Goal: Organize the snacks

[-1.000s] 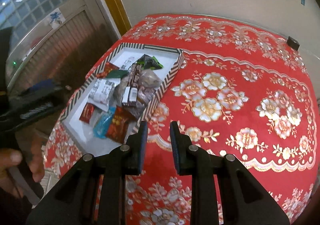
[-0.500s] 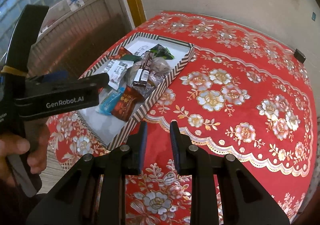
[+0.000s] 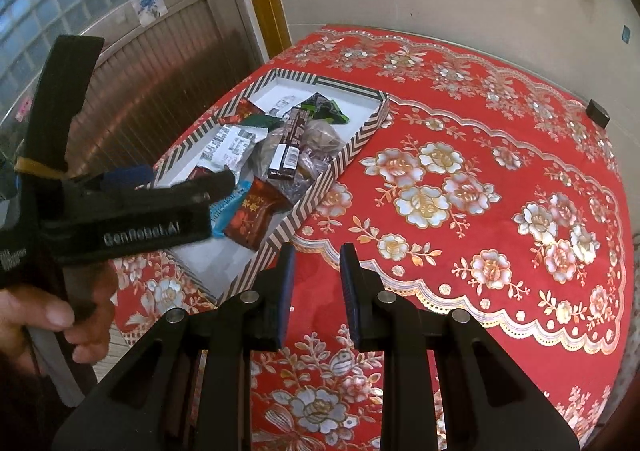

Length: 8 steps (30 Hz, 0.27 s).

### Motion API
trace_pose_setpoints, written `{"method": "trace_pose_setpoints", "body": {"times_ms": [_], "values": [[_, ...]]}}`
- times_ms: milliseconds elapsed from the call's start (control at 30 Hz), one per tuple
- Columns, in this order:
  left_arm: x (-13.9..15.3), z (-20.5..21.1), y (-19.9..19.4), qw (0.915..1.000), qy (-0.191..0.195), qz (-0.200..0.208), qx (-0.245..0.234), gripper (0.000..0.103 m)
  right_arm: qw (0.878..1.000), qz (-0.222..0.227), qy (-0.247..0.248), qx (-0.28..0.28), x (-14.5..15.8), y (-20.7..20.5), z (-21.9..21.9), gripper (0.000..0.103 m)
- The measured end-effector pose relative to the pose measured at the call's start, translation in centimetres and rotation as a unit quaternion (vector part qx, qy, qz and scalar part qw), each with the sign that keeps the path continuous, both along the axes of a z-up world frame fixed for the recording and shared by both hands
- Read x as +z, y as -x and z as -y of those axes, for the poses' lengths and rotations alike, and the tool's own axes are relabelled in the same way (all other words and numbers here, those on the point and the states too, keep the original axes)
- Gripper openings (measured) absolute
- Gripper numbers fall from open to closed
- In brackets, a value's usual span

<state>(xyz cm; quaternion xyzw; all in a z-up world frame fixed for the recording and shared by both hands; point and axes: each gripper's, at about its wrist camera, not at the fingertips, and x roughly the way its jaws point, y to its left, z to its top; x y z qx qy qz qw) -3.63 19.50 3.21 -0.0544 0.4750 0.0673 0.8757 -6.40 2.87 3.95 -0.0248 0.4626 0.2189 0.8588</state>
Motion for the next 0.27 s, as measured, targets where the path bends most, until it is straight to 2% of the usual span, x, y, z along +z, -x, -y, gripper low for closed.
{"method": "trace_pose_setpoints", "body": {"times_ms": [267], "values": [[-0.5,-1.3,-0.5,0.9997,-0.023,-0.011,0.001,0.103,1.0,0.024,-0.016,0.002,1.1,-1.0,-1.6,0.021]]}}
